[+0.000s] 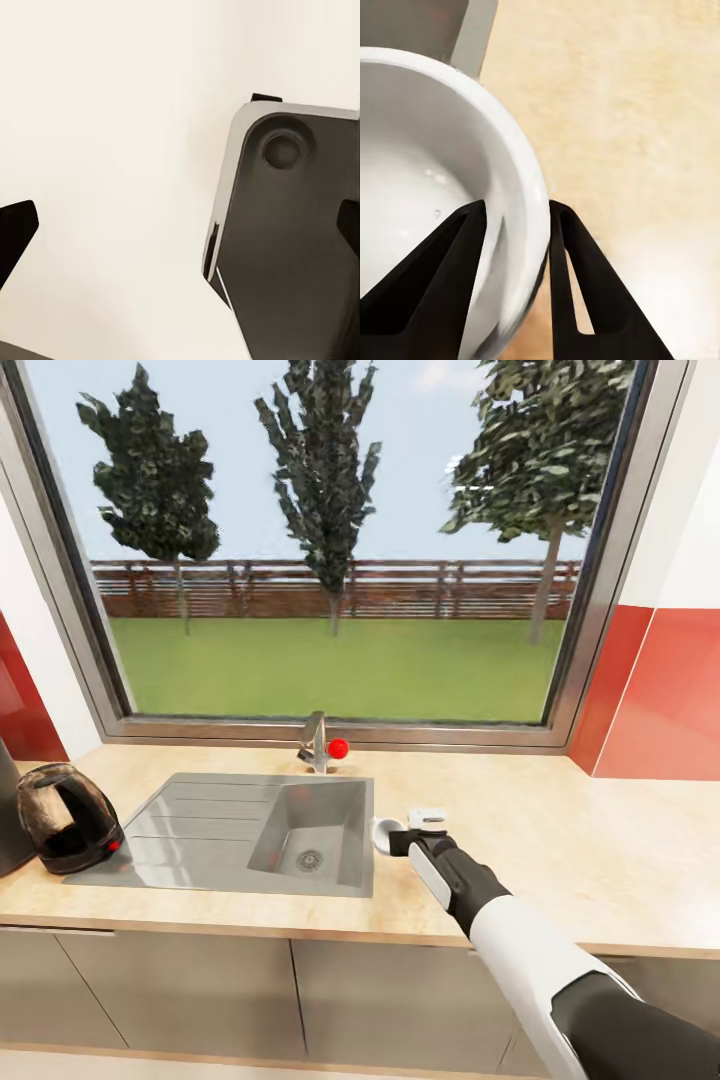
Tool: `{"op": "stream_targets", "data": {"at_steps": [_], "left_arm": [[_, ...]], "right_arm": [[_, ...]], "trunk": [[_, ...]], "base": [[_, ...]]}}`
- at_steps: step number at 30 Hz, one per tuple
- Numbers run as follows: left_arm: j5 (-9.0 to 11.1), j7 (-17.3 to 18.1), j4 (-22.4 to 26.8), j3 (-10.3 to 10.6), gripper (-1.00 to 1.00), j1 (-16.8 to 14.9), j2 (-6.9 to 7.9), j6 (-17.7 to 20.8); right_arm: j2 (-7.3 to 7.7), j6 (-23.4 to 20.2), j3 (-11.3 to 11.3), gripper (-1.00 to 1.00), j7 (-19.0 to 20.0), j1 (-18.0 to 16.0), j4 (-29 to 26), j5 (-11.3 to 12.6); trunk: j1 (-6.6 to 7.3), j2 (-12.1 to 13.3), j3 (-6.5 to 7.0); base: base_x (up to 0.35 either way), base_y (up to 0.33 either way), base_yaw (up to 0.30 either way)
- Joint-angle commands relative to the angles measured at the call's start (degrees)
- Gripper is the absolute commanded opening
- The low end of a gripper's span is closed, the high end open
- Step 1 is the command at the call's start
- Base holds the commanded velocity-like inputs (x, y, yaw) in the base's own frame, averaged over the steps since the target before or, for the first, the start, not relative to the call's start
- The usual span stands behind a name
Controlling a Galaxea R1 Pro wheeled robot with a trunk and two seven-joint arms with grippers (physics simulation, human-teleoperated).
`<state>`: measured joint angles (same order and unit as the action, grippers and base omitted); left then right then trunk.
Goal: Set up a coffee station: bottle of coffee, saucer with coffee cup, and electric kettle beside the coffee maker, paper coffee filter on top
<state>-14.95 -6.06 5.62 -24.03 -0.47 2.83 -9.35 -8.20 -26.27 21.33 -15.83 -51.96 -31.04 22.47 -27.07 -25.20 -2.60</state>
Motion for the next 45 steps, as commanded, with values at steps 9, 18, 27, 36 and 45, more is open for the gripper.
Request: {"op": "stream_targets", "data": {"at_steps": [9, 18, 27, 36, 45], "left_arm": [[-0.5, -0.2, 0.1, -0.5, 1.0, -0.4, -0.52, -0.3], [-0.5, -0.2, 0.1, -0.5, 1.0, -0.5, -0.55, -0.3], [-0.5, -0.2, 0.1, -0.5, 1.0, -0.5, -0.61, -0.3], [-0.5, -0.2, 0.1, -0.5, 1.0, -0.5, -0.62, -0.3], [-0.5, -0.2, 0.1, -0.5, 1.0, -0.5, -0.63, -0.3]], "right_arm": [[-0.42, -0.1, 0.4, -1.0, -0.5, -0.1, 0.0, 0.5], [-0.42, -0.1, 0.4, -1.0, -0.5, -0.1, 0.0, 0.5], [-0.43, -0.1, 0.4, -1.0, -0.5, -0.1, 0.0, 0.5], [-0.5, -0.1, 0.4, -1.0, -0.5, -0.1, 0.0, 0.5], [-0.5, -0.1, 0.4, -1.0, -0.5, -0.1, 0.0, 0.5]], "trunk": [[-0.03, -0.1, 0.18], [-0.03, -0.1, 0.71], [-0.03, -0.1, 1.17], [-0.03, -0.1, 1.36], [-0.03, -0.1, 1.36]], "base": [[-0.071, 0.266, 0.085], [-0.225, 0.243, 0.207], [-0.227, 0.24, 0.231], [-0.076, 0.077, 0.259], [0.0, 0.0, 0.279]]}}
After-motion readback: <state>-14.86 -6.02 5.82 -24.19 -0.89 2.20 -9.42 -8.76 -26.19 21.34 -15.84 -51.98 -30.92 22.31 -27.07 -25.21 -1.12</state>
